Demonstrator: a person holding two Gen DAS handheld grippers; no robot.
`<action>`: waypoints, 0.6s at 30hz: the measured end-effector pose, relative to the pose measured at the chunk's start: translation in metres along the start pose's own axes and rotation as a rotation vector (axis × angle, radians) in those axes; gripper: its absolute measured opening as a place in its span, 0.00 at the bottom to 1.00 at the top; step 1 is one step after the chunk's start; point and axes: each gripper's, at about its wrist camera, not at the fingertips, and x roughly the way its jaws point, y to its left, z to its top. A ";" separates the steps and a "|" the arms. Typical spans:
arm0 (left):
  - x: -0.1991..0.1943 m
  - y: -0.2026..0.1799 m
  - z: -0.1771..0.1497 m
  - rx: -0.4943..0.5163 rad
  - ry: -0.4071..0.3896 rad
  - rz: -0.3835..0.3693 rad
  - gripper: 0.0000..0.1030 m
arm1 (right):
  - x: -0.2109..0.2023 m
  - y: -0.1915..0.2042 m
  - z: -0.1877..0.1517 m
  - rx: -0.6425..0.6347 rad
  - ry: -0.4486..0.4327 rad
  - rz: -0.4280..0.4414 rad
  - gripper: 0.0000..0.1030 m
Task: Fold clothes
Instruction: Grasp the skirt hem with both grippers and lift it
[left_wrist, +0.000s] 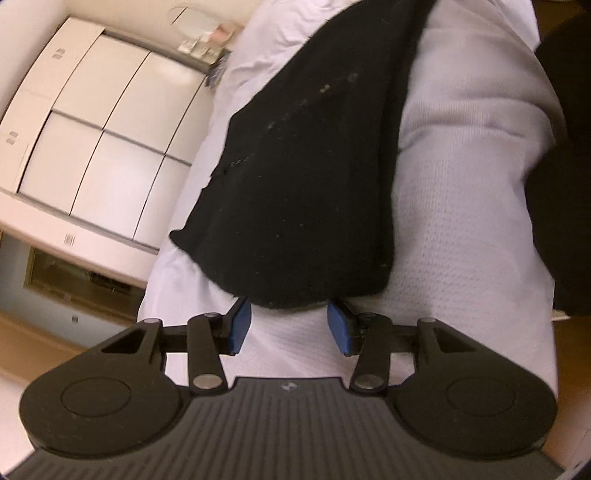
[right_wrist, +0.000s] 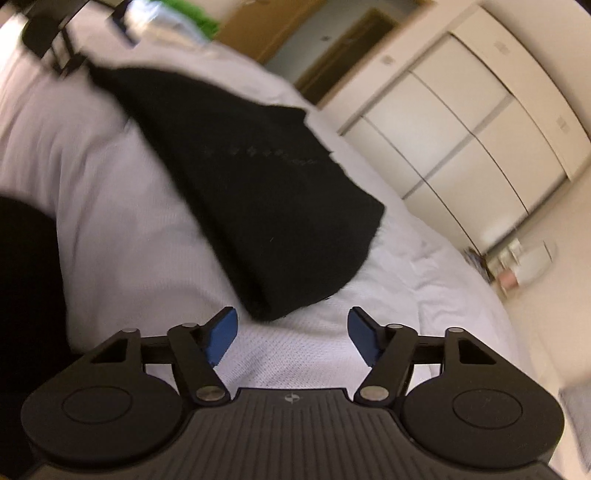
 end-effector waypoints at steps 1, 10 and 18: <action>0.005 -0.002 -0.001 0.025 -0.005 0.000 0.41 | 0.008 0.002 -0.003 -0.039 -0.001 0.003 0.57; 0.021 -0.004 -0.004 0.127 -0.102 0.068 0.40 | 0.036 -0.011 -0.011 -0.169 -0.228 -0.106 0.42; 0.037 -0.024 -0.006 0.205 -0.123 0.114 0.18 | 0.072 0.009 -0.029 -0.351 -0.276 -0.092 0.29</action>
